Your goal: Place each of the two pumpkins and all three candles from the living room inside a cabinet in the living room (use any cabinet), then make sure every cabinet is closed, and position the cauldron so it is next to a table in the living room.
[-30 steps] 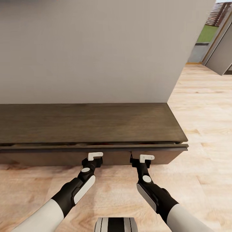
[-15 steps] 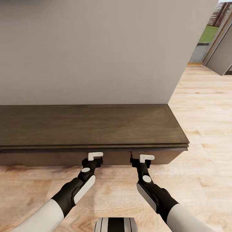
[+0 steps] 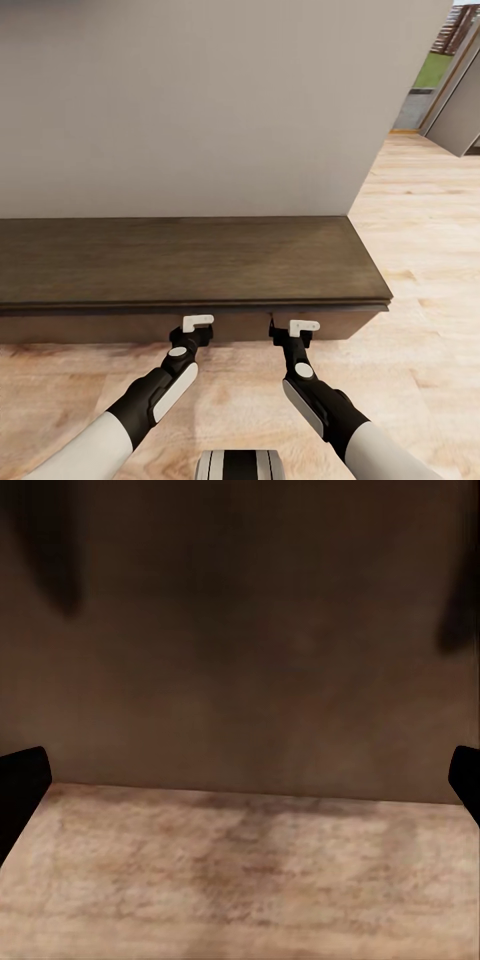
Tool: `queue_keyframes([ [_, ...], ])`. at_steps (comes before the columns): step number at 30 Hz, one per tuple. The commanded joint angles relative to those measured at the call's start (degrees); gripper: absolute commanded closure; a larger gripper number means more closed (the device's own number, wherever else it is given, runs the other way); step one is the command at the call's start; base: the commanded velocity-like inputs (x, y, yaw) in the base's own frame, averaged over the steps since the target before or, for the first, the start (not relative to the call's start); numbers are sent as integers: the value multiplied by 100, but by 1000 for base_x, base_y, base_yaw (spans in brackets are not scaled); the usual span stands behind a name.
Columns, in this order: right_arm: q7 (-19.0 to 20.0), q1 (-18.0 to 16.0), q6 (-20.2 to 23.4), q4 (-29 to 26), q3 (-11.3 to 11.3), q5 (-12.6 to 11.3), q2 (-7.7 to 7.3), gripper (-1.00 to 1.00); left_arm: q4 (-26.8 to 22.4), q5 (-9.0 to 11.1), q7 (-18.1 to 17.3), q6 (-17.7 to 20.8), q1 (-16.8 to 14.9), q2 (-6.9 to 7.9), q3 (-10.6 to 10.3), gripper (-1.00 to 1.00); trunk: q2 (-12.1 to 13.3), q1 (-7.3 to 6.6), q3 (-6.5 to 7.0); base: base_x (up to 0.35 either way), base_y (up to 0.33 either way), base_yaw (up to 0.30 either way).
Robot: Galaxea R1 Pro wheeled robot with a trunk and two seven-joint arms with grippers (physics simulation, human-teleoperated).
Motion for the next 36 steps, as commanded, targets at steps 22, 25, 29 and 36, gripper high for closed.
queue_keyframes([
  [22,-32,-7,111,-70,23,-112,-17,-100,-77,36,35,80,-6,-7,-6,-100,-2,-2,-4,-278,0,0],
  [25,-35,-7,437,-127,32,-125,-36,-100,-107,66,44,112,-8,-1,26,-100,-2,-2,-4,-301,0,0],
  [29,-47,1,792,-536,36,-134,-40,-100,-210,140,47,595,-11,49,100,-100,-2,-2,-4,-299,0,0],
  [36,-109,110,1945,-1682,-36,-232,-68,-100,-259,773,50,2085,-8,178,523,-100,-2,-2,-4,-184,0,0],
])
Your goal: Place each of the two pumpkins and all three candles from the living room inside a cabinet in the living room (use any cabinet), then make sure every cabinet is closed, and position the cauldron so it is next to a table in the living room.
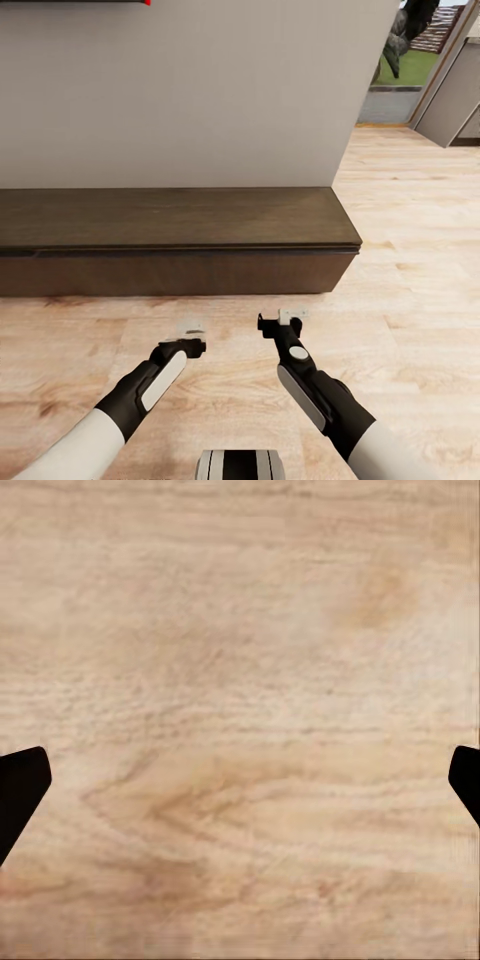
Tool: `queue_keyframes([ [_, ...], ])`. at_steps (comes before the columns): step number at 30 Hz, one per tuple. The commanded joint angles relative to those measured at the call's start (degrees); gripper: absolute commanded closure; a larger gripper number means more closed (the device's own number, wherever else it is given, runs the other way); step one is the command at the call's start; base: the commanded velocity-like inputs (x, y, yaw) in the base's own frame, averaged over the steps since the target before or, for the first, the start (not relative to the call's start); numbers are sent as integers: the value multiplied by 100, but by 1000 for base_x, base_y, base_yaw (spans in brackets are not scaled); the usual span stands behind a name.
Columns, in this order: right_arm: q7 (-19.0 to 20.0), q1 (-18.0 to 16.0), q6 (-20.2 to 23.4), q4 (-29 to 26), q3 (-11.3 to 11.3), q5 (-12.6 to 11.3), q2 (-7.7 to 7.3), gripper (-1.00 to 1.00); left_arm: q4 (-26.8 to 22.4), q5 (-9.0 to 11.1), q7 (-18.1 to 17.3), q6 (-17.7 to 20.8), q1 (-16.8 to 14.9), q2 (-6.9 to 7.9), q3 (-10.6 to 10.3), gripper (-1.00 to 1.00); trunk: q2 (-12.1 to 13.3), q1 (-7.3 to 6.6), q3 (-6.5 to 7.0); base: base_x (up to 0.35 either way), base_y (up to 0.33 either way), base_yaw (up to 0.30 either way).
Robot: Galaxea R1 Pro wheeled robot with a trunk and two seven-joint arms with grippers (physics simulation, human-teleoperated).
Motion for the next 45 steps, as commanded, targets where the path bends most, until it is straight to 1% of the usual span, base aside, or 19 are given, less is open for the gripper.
queue_keyframes([
  [1,-49,12,94,-41,10,-29,-10,-100,-16,115,60,126,-5,12,-12,-100,-2,-2,-4,-45,0,0],
  [2,-53,54,217,-81,-7,-33,-25,-100,-25,213,70,360,-6,20,28,-100,-2,-2,-4,-29,0,0],
  [4,-57,125,383,-99,-25,-41,-43,-100,-39,338,86,739,-6,20,230,-100,-2,-2,-4,-15,0,0],
  [5,-59,143,430,-99,-37,-44,-46,-100,-43,372,91,864,-5,18,363,-100,-2,-2,-4,-8,0,0],
  [6,-62,159,530,-119,-101,-60,-52,-100,-41,399,95,977,-4,17,555,-100,-2,-2,-4,-4,0,0],
  [7,-64,163,570,-122,-132,-66,-52,-100,-41,404,96,1001,-4,18,606,-100,-2,-2,-4,-3,0,0],
  [8,-62,168,675,-112,-228,-77,-51,-100,-41,413,98,1036,-6,23,686,-100,-2,-2,-4,-2,0,0],
  [12,-60,175,1028,-130,-615,-96,-51,-100,-33,429,100,1165,-10,31,815,-100,3,-12,84,0,0,0],
  [16,-52,176,1344,-132,-732,-105,-50,-100,-32,426,100,1394,-6,32,903,-100,9,-22,173,0,0,0],
  [18,-49,176,1507,-134,-817,-184,-50,-100,-32,422,100,1432,-7,33,984,-100,11,-27,217,0,0,0],
  [20,-43,176,1653,-143,-948,-346,-50,-100,-32,418,100,1447,-5,31,1025,-100,14,-33,261,0,0,0],
  [24,-35,176,1761,-120,-1045,-506,-45,-100,-27,417,100,1456,-8,18,1051,-100,19,-43,350,0,0,0],
  [27,-33,176,1791,-65,-1060,-535,-30,-100,12,416,100,1458,-8,10,1053,-100,23,-51,416,0,0,0],
  [32,-19,176,2313,104,-1077,-554,-28,-100,45,425,100,1458,-6,14,1060,-100,30,-64,527,0,0,0],
  [34,-17,176,2432,117,-1097,-583,-36,-100,55,432,100,1463,-7,15,1063,-100,33,-69,572,0,0,0],
  [37,-21,176,2555,121,-1248,-663,-27,-100,69,440,107,1519,-8,17,1073,-100,37,-76,638,0,0,0],
  [39,-19,176,2763,116,-1379,-689,-12,-100,72,441,110,1671,-10,22,1083,-100,39,-82,682,0,0,0],
  [42,-23,176,2949,113,-1446,-696,-5,-100,77,442,115,1760,-12,17,1087,-100,43,-89,751,0,0,0],
  [45,-28,176,3000,125,-1461,-695,-3,-100,240,442,117,1781,-12,8,1085,-100,47,-97,823,0,0,0],
])
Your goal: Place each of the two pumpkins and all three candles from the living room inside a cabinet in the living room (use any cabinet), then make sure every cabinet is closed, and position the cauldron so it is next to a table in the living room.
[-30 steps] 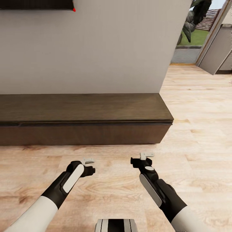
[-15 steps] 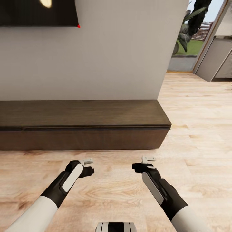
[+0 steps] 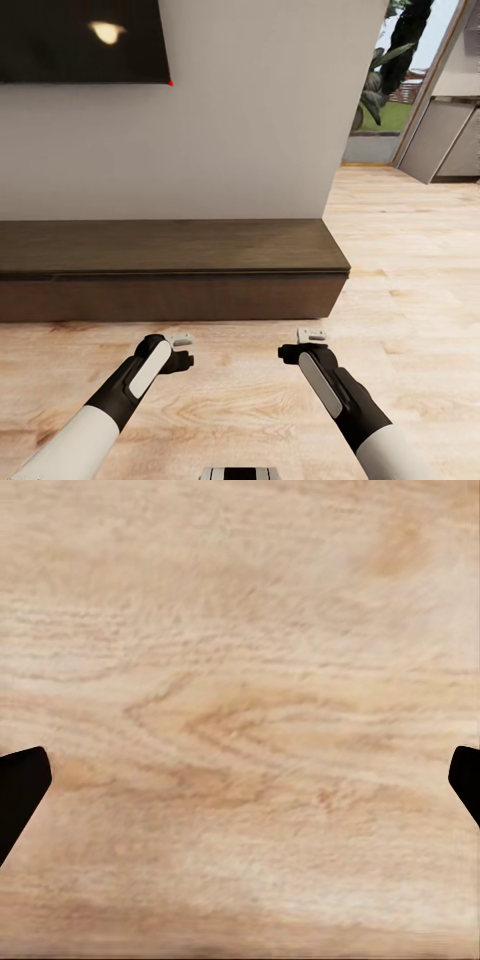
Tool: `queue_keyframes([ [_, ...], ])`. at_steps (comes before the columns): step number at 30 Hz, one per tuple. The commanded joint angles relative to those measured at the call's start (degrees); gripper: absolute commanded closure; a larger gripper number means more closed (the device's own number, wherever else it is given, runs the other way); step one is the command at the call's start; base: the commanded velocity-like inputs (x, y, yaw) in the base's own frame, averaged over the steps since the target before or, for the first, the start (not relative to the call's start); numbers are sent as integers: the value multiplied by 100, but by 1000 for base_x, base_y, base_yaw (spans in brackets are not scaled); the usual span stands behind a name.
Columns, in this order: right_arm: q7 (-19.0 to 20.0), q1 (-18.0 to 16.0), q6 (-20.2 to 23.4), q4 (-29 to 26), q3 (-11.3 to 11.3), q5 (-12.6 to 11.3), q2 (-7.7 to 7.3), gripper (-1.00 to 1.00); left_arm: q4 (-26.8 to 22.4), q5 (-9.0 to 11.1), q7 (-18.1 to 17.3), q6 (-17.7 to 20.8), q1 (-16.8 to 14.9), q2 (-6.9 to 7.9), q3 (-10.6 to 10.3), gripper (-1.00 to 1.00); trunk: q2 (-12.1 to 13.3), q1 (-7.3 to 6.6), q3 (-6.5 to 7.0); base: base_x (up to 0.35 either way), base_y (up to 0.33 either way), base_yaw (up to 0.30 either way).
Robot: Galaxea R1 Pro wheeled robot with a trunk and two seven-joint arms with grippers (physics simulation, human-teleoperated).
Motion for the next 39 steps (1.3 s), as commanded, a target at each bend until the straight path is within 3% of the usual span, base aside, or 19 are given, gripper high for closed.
queue_keyframes([
  [1,-61,-5,14,-5,20,-57,-8,-100,66,61,59,3,-5,4,-26,-100,0,-3,19,0,0,0],
  [12,-60,-5,485,14,2,-68,-9,-100,275,54,60,5,-5,2,-36,-100,14,-32,261,-94,0,0],
  [34,-71,-5,551,220,60,-17,-17,-100,285,51,64,0,-5,13,-36,-100,44,-88,665,-14,0,0],
  [39,-50,-5,827,212,72,-18,-26,-100,286,51,60,2,-5,13,-36,-100,244,-198,754,0,0,0],
])
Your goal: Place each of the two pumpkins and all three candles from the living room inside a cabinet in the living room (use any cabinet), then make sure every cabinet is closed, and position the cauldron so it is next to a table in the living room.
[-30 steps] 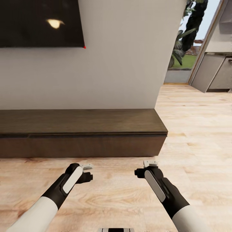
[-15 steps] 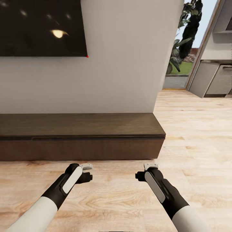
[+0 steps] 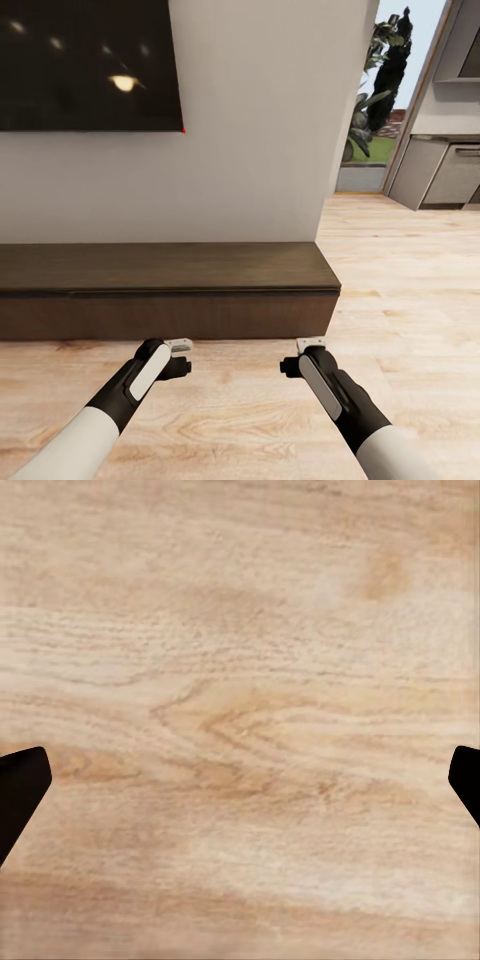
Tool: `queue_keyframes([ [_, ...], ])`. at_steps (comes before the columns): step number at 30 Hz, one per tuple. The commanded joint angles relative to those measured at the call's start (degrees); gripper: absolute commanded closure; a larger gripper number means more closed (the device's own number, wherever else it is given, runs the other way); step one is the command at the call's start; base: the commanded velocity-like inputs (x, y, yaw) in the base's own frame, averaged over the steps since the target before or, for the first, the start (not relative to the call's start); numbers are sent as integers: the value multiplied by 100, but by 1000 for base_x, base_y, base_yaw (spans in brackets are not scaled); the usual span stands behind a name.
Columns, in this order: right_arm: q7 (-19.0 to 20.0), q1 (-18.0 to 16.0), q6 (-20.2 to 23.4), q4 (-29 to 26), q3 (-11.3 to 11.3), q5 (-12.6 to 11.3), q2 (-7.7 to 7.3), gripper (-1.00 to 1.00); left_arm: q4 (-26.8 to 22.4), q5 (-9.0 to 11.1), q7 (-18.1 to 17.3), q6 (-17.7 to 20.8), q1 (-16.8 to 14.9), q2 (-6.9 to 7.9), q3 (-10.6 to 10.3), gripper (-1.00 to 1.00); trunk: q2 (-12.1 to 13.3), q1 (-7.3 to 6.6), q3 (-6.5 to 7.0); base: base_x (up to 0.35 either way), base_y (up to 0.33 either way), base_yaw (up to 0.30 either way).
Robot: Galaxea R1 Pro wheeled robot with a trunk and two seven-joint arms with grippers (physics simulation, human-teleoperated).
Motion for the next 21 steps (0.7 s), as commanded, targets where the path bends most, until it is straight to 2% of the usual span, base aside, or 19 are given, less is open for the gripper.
queue_keyframes([
  [1,-58,-5,41,-8,20,-62,-7,-100,-7,60,58,3,-4,5,-24,-100,39,-24,13,0,0,0],
  [7,-44,-5,198,14,-19,-76,-10,-100,-7,60,57,6,-4,5,-24,-100,280,-155,121,0,0,0],
  [21,-21,-5,238,85,-33,-104,8,-100,-7,57,57,6,-4,7,-24,-100,841,-463,372,0,0,0],
])
